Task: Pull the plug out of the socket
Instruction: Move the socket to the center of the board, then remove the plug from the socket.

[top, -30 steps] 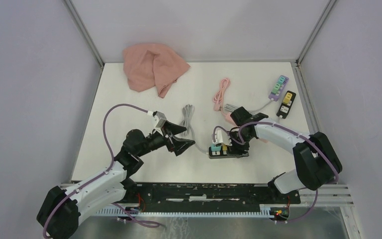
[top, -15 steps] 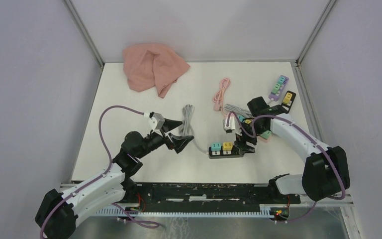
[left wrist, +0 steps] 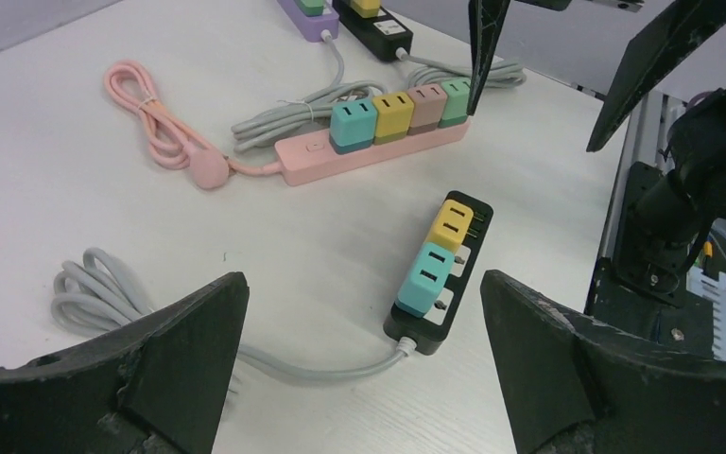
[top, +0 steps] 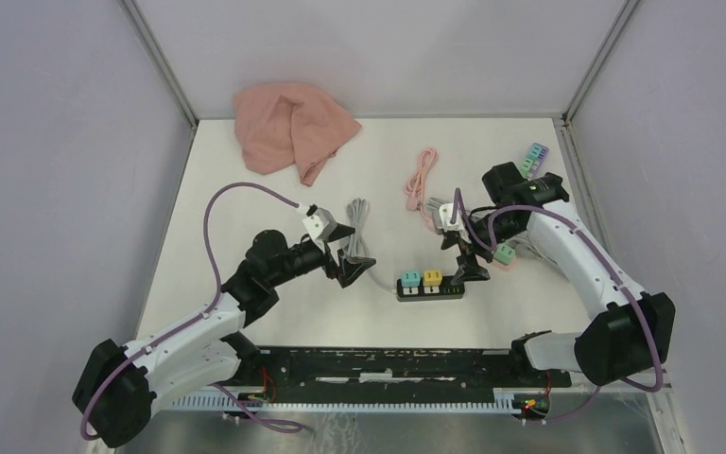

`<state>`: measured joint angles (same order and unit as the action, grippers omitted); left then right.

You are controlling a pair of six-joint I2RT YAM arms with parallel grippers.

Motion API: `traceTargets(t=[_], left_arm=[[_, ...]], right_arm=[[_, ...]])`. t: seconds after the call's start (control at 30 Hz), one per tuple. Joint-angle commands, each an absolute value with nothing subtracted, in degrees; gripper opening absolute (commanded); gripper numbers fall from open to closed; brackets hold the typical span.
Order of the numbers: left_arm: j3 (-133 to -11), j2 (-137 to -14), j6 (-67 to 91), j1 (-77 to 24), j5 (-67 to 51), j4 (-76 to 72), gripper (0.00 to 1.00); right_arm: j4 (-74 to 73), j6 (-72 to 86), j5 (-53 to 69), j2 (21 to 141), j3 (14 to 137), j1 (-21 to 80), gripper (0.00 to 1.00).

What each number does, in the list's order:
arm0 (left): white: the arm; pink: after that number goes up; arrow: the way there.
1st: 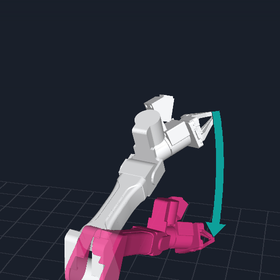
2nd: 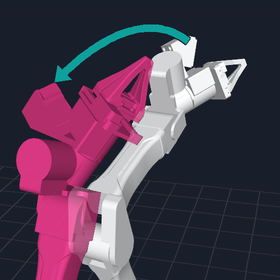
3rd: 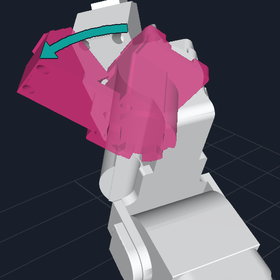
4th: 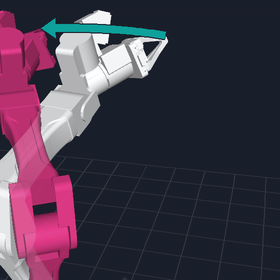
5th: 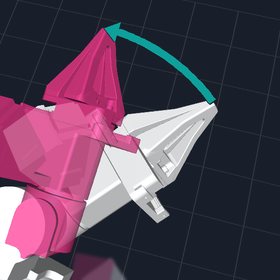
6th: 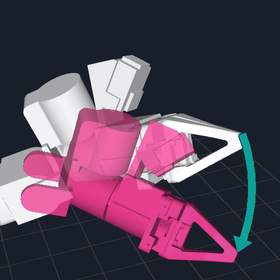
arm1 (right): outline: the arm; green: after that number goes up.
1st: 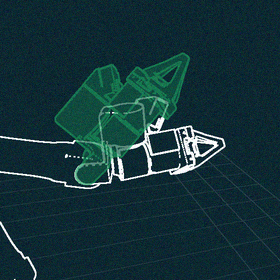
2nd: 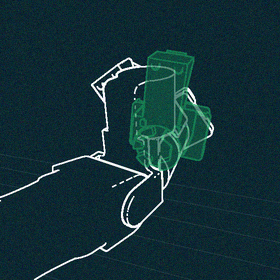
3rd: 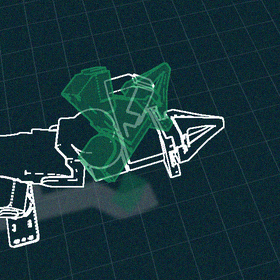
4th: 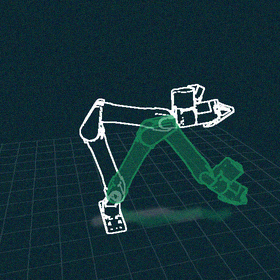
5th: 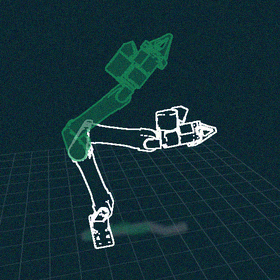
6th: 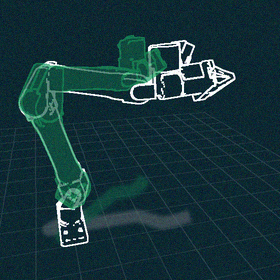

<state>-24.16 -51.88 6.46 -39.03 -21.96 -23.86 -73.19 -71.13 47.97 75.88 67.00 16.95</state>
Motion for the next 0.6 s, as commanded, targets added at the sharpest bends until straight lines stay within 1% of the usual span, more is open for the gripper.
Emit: traceTargets(t=[0.0,0.03,0.13,0.27,0.37,0.43,0.57], left_arm=[[-24.9,-51.4,-1.1,-39.2,-26.8,-27.6,1.0],[-23.8,-51.4,-1.8,-39.3,-28.2,-29.6,0.99],[-23.5,-53.3,-5.2,-39.3,-33.1,-30.3,0.94],[-25.0,-59.2,-8.1,-40.0,-37.7,-30.3,0.85],[-27.2,-64.6,-11.9,-43.7,-36.4,-30.1,0.82],[-28.7,-69.5,-14.4,-46.7,-34.3,-30.2,0.81],[-31.6,-78.1,-17.8,-50.5,-30.4,-30.9,0.75]], right_arm=[[-77.0,-78.3,53.7,75.6,68.7,17.4,0.86],[-74.5,-77.4,53.9,75.5,68.0,17.5,0.86],[-69.3,-74.1,53.8,75.5,65.2,17.7,0.86],[-59.9,-69.5,51.0,75.7,59.8,17.8,0.83],[-54.7,-67.6,50.5,76.1,56.3,17.8,0.82],[-53.0,-67.4,49.7,76.1,55.0,17.9,0.81],[-50.8,-66.4,49.2,76.1,53.2,17.9,0.79]])
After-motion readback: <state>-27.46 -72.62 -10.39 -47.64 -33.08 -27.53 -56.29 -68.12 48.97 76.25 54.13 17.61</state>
